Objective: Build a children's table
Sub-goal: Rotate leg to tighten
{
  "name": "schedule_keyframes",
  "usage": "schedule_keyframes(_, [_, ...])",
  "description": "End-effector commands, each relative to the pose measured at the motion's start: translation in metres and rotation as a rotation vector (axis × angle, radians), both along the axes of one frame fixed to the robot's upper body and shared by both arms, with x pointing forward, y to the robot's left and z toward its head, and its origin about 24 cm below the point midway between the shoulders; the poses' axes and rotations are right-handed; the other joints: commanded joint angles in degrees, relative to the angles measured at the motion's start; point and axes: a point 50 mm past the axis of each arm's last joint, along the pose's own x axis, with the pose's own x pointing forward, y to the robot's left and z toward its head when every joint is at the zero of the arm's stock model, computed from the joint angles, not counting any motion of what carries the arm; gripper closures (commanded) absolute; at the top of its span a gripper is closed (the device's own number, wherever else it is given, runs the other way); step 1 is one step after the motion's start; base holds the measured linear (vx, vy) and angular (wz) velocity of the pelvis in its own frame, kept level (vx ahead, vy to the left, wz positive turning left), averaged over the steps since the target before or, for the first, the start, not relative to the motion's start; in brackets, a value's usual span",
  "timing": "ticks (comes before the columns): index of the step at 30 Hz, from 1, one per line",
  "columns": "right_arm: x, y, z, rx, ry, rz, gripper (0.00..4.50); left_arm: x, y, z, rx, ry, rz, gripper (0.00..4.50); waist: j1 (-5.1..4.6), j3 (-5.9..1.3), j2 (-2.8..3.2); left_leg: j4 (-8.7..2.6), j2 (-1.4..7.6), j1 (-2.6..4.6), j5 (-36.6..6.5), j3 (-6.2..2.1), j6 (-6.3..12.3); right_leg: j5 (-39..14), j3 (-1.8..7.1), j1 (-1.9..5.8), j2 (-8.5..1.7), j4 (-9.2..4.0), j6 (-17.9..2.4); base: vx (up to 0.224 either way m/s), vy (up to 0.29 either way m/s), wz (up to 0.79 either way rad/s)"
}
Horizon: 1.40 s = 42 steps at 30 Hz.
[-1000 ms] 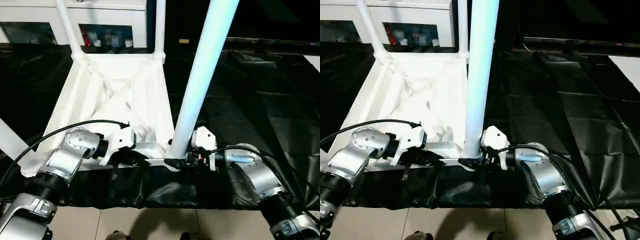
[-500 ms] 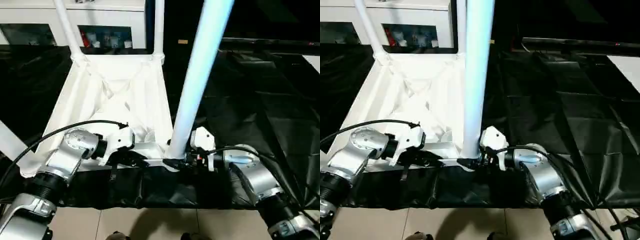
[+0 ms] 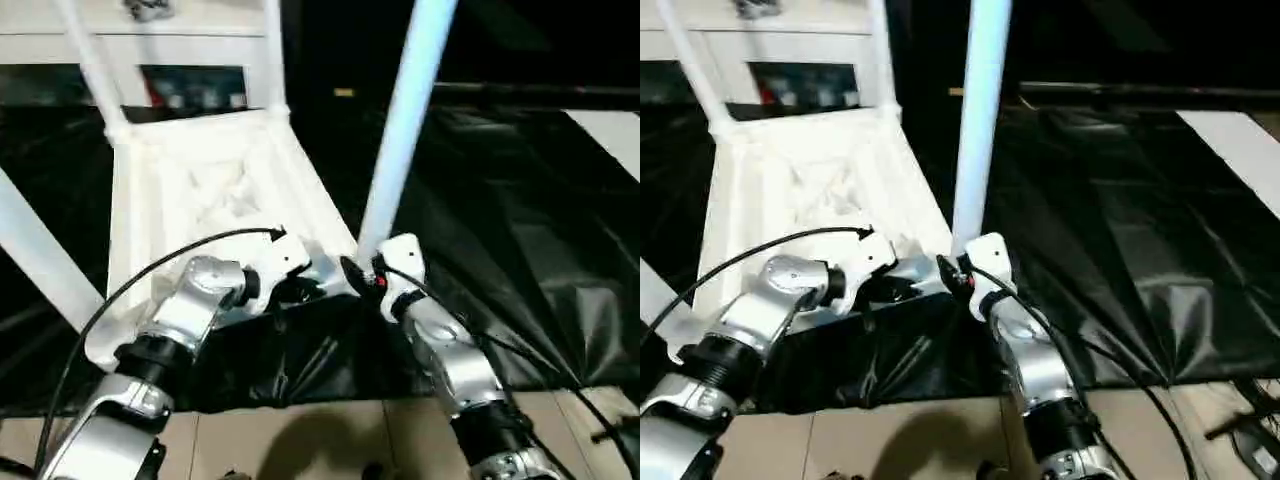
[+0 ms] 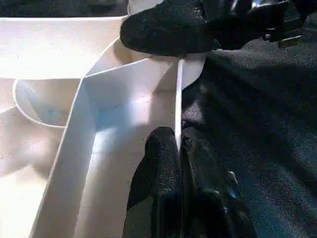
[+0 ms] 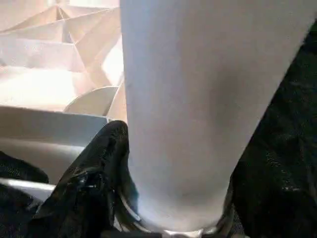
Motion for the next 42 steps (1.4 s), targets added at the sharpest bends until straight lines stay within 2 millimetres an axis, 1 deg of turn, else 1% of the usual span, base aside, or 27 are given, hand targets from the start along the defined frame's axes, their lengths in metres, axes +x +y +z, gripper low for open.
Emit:
schedule_keyframes(1, [-0.012, 0.039, 0.009, 0.098, -0.027, 0.214, 1.03, -0.014, -0.032, -0.017, -0.034, 0.057, -0.089, 4.50, -0.60, -0.96, -0.24, -5.22, 0.49, 2.99, -43.1, -0.45, -0.80, -38.0, -0.76, -1.28, -1.19, -5.52, -2.0, 0.000, 0.000, 0.00])
schedule_keyframes(2, [-0.012, 0.027, 0.010, 0.101, -0.041, 0.242, 0.73, -0.015, -0.026, -0.015, -0.038, 0.047, -0.115, 4.50, -1.04, -0.66, -0.50, -3.98, -0.25, 3.14, -40.0, -0.47, 0.12, -45.1, -2.76, -0.91, -1.46, -7.46, 1.3, 0.000, 0.000, 0.00])
schedule_keyframes(3, [-0.012, 0.023, 0.010, 0.100, -0.045, 0.256, 0.73, -0.016, -0.025, -0.014, -0.042, 0.043, -0.131, 4.50, -1.11, -0.65, 0.33, -4.44, 0.37, 2.88, -40.3, -0.82, 0.25, -43.4, -3.81, 0.36, -1.80, -7.02, 2.1, 0.000, 0.000, 0.00])
schedule_keyframes(4, [-0.013, 0.014, 0.011, 0.080, -0.058, 0.290, 0.66, -0.017, -0.020, -0.014, -0.045, 0.047, -0.143, 4.50, -0.52, -1.00, 1.00, -6.95, 2.30, -0.42, -43.5, -1.84, -0.29, -33.3, -1.94, 4.12, -2.06, -1.47, 0.8, 0.000, 0.000, 0.00])
schedule_keyframes(5, [-0.013, 0.011, 0.011, 0.073, -0.062, 0.300, 0.66, -0.017, -0.019, -0.013, -0.046, 0.049, -0.146, 4.50, 0.21, -0.77, 1.16, -9.21, 3.68, -1.58, -47.7, -1.89, -0.89, -26.6, -0.82, 5.09, -1.70, 2.18, -1.1, 0.000, 0.000, 0.00])
schedule_keyframes(6, [-0.014, 0.002, 0.011, 0.038, -0.067, 0.337, 0.65, -0.019, -0.014, -0.012, -0.052, 0.042, -0.178, 4.50, 1.25, -0.57, 0.50, -9.48, 3.46, 0.19, -49.1, -0.66, -1.89, -21.6, 1.42, 2.30, -1.57, 2.65, -3.7, 0.000, 0.000, 0.00])
schedule_keyframes(7, [-0.014, -0.003, 0.011, 0.023, -0.069, 0.355, 0.65, -0.020, -0.012, -0.011, -0.054, 0.041, -0.190, 4.50, 0.88, -0.78, -1.44, -6.84, 1.38, 2.22, -44.2, -0.02, -1.34, -30.6, 2.06, -0.43, -1.94, -1.46, -2.9, 0.057, -0.081, 0.34])
schedule_keyframes(8, [-0.016, -0.009, 0.011, 0.002, -0.073, 0.390, 0.65, -0.020, -0.008, -0.010, -0.053, 0.045, -0.196, 4.50, 2.29, -0.97, -2.49, -2.12, -1.17, 4.14, -27.8, 1.38, 1.72, -44.7, 3.37, -3.33, -4.21, -4.97, -2.1, 0.057, -0.081, 0.34])
schedule_keyframes(9, [-0.017, -0.015, 0.012, -0.012, -0.075, 0.425, 0.65, -0.020, -0.004, -0.010, -0.050, 0.051, -0.204, 4.50, 2.80, -1.82, -2.84, -3.27, -0.59, 0.36, -14.8, 0.91, 4.39, -42.1, 4.84, 0.34, -4.46, -3.19, -2.2, 0.111, -0.094, 0.10])
schedule_keyframes(10, [-0.019, -0.022, 0.013, -0.026, -0.074, 0.482, 0.65, -0.022, 0.001, -0.009, -0.043, 0.057, -0.231, 4.50, 3.22, -2.20, -2.49, -4.02, 0.01, -0.99, -10.5, 0.68, 4.88, -36.2, 4.74, 1.23, -3.93, -1.89, -3.1, 0.122, -0.060, -0.10])
schedule_keyframes(11, [-0.021, -0.025, 0.014, -0.038, -0.074, 0.522, 0.65, -0.023, 0.004, -0.008, -0.040, 0.063, -0.248, 4.50, 3.48, -2.79, -2.11, -3.87, 0.70, -0.90, -6.3, 1.16, 5.64, -21.6, 4.28, 0.72, -2.50, -0.23, -6.3, 0.122, -0.060, -0.10])
schedule_keyframes(12, [-0.022, -0.029, 0.015, -0.052, -0.076, 0.560, 0.65, -0.024, 0.007, -0.007, -0.040, 0.067, -0.265, 4.50, 3.44, -3.01, -1.72, -3.63, 0.87, -0.25, -7.6, 1.74, 6.54, -13.7, 4.14, 0.03, -1.60, 0.45, -9.8, 0.067, -0.044, 0.04])
schedule_keyframes(13, [-0.023, -0.031, 0.016, -0.060, -0.074, 0.596, 0.65, -0.024, 0.009, -0.007, -0.041, 0.072, -0.276, 4.50, 3.34, -2.81, -1.73, -3.71, 0.95, -0.08, -10.8, 2.00, 6.75, -14.7, 4.21, -0.39, -1.33, 0.18, -10.9, 0.060, -0.043, 0.15])
schedule_keyframes(14, [-0.024, -0.033, 0.017, -0.062, -0.072, 0.622, 0.65, -0.025, 0.011, -0.006, -0.043, 0.075, -0.285, 4.50, 3.10, -2.60, -1.68, -3.49, 0.97, -0.10, -16.1, 2.26, 5.77, -18.0, 4.65, -1.02, -1.25, 0.01, -12.2, 0.060, -0.043, 0.15])
schedule_keyframes(15, [-0.025, -0.036, 0.018, -0.078, -0.070, 0.677, 0.65, -0.026, 0.014, -0.006, -0.037, 0.086, -0.308, 4.50, 3.19, -3.10, -1.80, -3.36, 0.94, -0.56, -15.4, 2.14, 5.29, -16.6, 4.67, -0.27, -1.26, 0.49, -12.6, 0.086, -0.036, 0.11])
schedule_keyframes(17, [-0.027, -0.042, 0.021, -0.102, -0.062, 0.766, 0.65, -0.029, 0.019, -0.006, -0.024, 0.106, -0.354, 4.50, 3.27, -3.31, -1.78, -3.02, 0.89, -0.88, -12.2, 2.45, 6.03, -11.3, 4.86, -0.12, -1.04, 1.02, -13.3, 0.072, -0.034, 0.04])
schedule_keyframes(18, [-0.027, -0.042, 0.021, -0.105, -0.060, 0.778, 0.93, -0.029, 0.020, -0.006, -0.021, 0.108, -0.359, 4.50, 3.33, -3.41, -1.70, -2.86, 0.88, -1.13, -10.3, 2.43, 6.56, -8.6, 4.95, 0.10, -0.90, 1.40, -13.6, 0.000, 0.000, 0.00])
schedule_keyframes(21, [-0.026, -0.046, 0.023, -0.130, -0.045, 0.849, 1.00, -0.032, 0.026, -0.006, 0.002, 0.126, -0.394, 4.50, 3.45, -3.50, -1.79, -2.60, 0.80, -1.41, -7.5, 2.48, 7.20, -5.9, 4.82, 0.27, -0.69, 1.80, -14.1, 0.000, 0.000, 0.00])
schedule_keyframes(23, [-0.026, -0.047, 0.023, -0.131, -0.037, 0.871, 1.27, -0.032, 0.027, -0.006, 0.007, 0.133, -0.406, 4.50, 3.49, -3.27, -1.88, -2.66, 0.86, -1.40, -8.2, 2.55, 7.17, -7.7, 4.76, 0.16, -0.70, 1.56, -13.9, 0.000, 0.000, 0.00])
schedule_keyframes(28, [-0.024, -0.048, 0.025, -0.136, -0.023, 0.943, 1.64, -0.032, 0.033, -0.005, 0.011, 0.160, -0.439, 4.50, 3.59, -2.92, -1.87, -3.12, 1.07, -1.24, -12.5, 2.40, 4.74, -16.1, 4.94, -0.15, -0.83, 0.91, -12.0, 0.000, 0.000, 0.00])
schedule_keyframes(30, [-0.023, -0.048, 0.025, -0.136, -0.019, 0.955, 1.72, -0.031, 0.035, -0.004, 0.020, 0.165, -0.441, 4.50, 3.59, -2.94, -1.80, -3.15, 1.12, -1.04, -13.2, 2.40, 4.37, -16.1, 5.01, -0.33, -0.78, 0.87, -12.0, 0.000, 0.000, 0.00])
schedule_keyframes(36, [-0.024, -0.044, 0.022, -0.108, -0.010, 0.923, 1.90, -0.027, 0.037, -0.003, 0.020, 0.151, -0.399, 4.50, 3.57, -2.94, -1.93, -3.23, 1.01, -1.25, -13.4, 2.30, 3.86, -15.9, 5.04, -0.17, -0.77, 0.90, -11.7, 0.000, 0.000, 0.00])
schedule_keyframes(38, [-0.023, -0.042, 0.017, -0.121, -0.013, 0.835, 1.91, -0.022, 0.036, -0.004, 0.034, 0.132, -0.328, 4.50, 3.56, -2.84, -1.94, -3.35, 1.04, -1.25, -13.9, 2.27, 3.47, -17.5, 5.07, -0.33, -0.83, 0.75, -11.2, 0.000, 0.000, 0.00])
schedule_keyframes(39, [-0.022, -0.040, 0.012, -0.128, -0.018, 0.754, 1.91, -0.018, 0.032, -0.004, 0.024, 0.121, -0.272, 4.50, 3.50, -2.64, -1.95, -3.57, 1.04, -1.21, -15.1, 2.14, 2.91, -20.4, 5.02, -0.41, -0.89, 0.44, -10.5, 0.000, 0.000, 0.00])
schedule_keyframes(40, [-0.022, -0.040, 0.012, -0.128, -0.018, 0.754, 1.91, -0.018, 0.032, -0.004, 0.024, 0.121, -0.272, 4.50, 3.45, -2.63, -1.93, -3.63, 1.02, -1.26, -15.6, 2.13, 2.41, -21.7, 5.04, -0.46, -0.95, 0.37, -10.0, 0.000, 0.000, 0.00])
schedule_keyframes(41, [-0.020, -0.037, 0.005, -0.097, 0.008, 0.615, 1.91, -0.014, 0.026, -0.004, 0.007, 0.112, -0.213, 4.50, 3.53, -2.60, -1.90, -3.67, 1.00, -1.11, -16.3, 2.04, 2.02, -23.3, 5.00, -0.56, -1.00, 0.15, -9.6, 0.000, 0.000, 0.00])
schedule_keyframes(42, [-0.019, -0.035, 0.001, -0.075, 0.025, 0.532, 1.91, -0.013, 0.021, -0.005, 0.003, 0.108, -0.183, 4.50, 3.41, -2.33, -1.99, -3.94, 0.92, -0.83, -18.5, 1.90, 0.81, -28.0, 5.02, -0.97, -0.98, -0.42, -8.1, 0.000, 0.000, 0.00])
